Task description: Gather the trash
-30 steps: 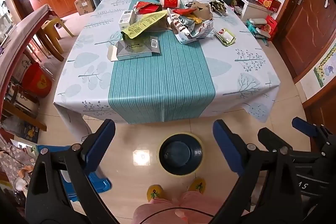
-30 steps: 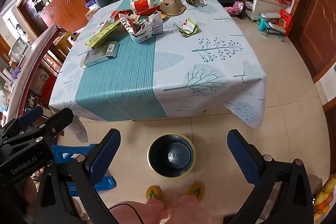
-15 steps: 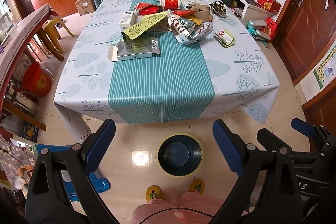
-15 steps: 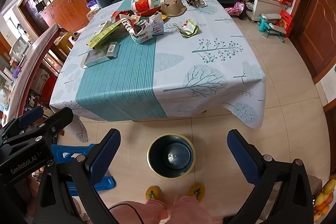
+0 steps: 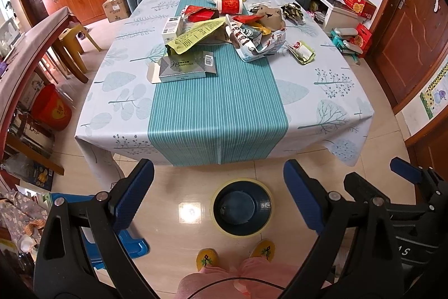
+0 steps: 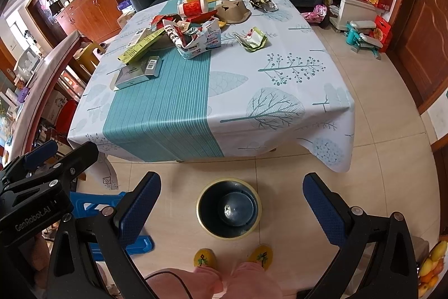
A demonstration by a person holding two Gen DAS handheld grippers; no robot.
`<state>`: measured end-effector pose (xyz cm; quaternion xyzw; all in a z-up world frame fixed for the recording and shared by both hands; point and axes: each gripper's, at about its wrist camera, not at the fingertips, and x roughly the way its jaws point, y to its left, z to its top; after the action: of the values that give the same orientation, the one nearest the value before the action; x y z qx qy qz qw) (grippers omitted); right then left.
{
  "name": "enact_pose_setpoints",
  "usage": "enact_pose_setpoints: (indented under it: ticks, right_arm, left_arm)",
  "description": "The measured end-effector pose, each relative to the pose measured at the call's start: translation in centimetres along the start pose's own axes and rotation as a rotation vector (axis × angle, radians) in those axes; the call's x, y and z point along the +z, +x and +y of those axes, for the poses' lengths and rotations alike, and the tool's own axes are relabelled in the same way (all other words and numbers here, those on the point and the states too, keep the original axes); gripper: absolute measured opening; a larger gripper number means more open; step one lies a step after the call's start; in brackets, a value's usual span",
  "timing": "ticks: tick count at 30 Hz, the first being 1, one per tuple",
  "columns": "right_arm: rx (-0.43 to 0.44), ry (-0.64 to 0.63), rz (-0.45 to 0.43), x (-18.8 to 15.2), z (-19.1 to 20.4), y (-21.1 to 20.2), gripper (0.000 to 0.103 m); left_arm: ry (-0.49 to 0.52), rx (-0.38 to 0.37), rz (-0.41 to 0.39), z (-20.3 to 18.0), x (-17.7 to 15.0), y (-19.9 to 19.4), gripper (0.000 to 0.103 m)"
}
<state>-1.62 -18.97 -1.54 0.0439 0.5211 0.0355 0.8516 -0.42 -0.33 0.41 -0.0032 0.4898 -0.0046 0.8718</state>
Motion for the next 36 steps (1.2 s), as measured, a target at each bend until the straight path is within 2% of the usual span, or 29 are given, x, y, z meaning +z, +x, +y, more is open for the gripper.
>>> enact_pose_setpoints:
  ticks: [27,36]
  right_arm:
    - [0.004,0.000,-0.007,0.0,-0.4,-0.2,0.103]
    - [0.024,-0.038,-0.008,0.9,-0.9,0.0,0.103]
  left_arm:
    - [-0.002,0.012,-0.008,0.1,-0.1,-0.4,0.092]
    - [-0.026,0.029,-0.021,-0.7,0.4,-0.6,0.092]
